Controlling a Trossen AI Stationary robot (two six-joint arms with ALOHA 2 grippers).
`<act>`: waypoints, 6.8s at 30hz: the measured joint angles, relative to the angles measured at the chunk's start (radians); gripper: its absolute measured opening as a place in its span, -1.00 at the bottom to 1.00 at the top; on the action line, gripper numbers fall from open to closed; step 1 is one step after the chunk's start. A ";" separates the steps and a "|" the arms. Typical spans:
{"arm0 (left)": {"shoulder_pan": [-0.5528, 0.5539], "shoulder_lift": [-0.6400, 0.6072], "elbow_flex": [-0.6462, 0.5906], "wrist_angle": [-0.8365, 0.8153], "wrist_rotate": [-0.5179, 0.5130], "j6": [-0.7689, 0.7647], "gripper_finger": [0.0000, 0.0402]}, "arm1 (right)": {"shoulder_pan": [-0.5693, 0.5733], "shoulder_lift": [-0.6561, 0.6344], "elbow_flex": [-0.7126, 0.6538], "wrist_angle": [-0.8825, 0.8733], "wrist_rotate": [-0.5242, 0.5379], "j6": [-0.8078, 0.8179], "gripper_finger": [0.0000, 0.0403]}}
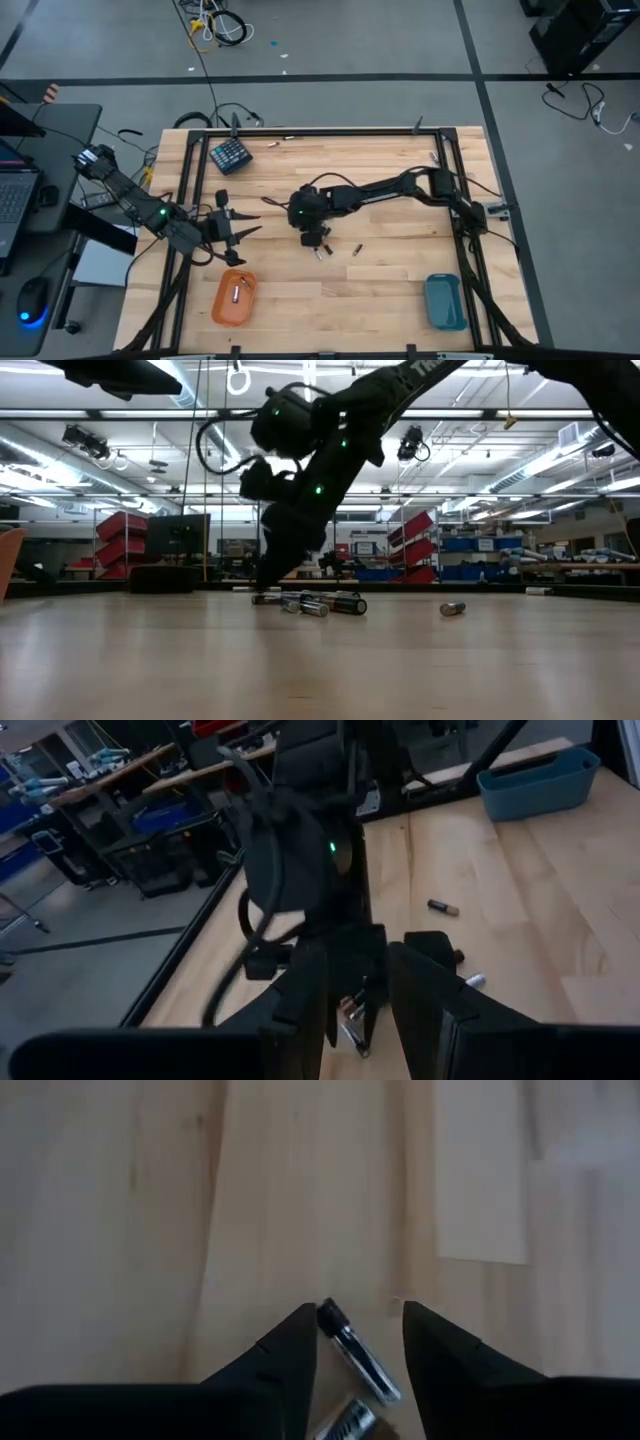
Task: Sort batteries
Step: Put the silver battery into the orange bin
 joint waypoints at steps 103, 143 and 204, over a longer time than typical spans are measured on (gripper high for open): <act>0.228 0.295 -0.272 1.237 0.391 0.201 -0.92 | 0.050 -0.156 -0.307 1.454 -0.329 0.073 -0.77; -0.202 0.078 -0.079 -0.270 0.873 -1.049 -0.59 | 0.068 -0.499 -0.310 0.352 -0.074 0.131 -0.41; -0.098 0.077 0.058 0.459 0.653 -0.101 -0.48 | 0.344 -0.466 -0.328 0.782 0.967 0.814 -0.43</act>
